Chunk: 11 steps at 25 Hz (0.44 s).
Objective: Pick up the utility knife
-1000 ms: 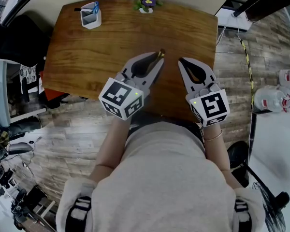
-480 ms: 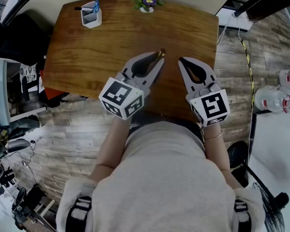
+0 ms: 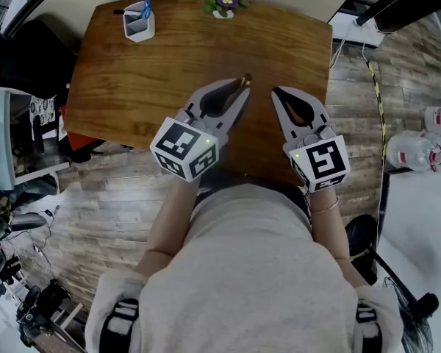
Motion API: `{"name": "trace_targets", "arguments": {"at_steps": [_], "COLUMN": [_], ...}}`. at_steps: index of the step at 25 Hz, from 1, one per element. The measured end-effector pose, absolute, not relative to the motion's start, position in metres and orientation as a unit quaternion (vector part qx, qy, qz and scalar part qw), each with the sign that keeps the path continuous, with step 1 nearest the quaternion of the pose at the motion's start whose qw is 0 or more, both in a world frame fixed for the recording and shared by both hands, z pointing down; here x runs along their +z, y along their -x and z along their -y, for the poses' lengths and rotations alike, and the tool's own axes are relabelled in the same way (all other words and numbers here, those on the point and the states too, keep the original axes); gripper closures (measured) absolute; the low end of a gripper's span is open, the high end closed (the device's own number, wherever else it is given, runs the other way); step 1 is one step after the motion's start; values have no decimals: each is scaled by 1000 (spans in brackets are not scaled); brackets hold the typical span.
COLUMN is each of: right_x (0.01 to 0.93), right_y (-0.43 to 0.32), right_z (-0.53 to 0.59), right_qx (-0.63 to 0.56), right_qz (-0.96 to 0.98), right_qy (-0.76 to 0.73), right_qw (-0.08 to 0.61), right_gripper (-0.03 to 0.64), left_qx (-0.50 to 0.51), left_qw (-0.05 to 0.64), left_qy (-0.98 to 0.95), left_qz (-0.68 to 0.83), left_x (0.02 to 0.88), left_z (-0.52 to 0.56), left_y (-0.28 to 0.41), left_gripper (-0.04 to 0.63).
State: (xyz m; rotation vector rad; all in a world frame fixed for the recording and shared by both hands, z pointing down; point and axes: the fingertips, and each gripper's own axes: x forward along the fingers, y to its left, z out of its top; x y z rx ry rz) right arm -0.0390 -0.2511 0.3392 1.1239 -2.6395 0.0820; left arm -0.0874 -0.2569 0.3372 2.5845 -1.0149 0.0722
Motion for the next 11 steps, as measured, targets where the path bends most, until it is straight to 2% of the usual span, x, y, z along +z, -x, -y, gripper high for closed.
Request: {"name": "trace_targets", "arguments": {"at_steps": [11], "right_x": [338], "right_y": [39], "right_z": [251], "right_qx": [25], "right_qz": [911], "right_qy": [-388], "right_qw": [139], "right_gripper": [605], "left_qx": [27], "left_qw": [182], "left_qy": [-916], "left_qz": [356], "left_x": [336], "left_z": [256], "left_y": [87], "left_gripper": [521]}}
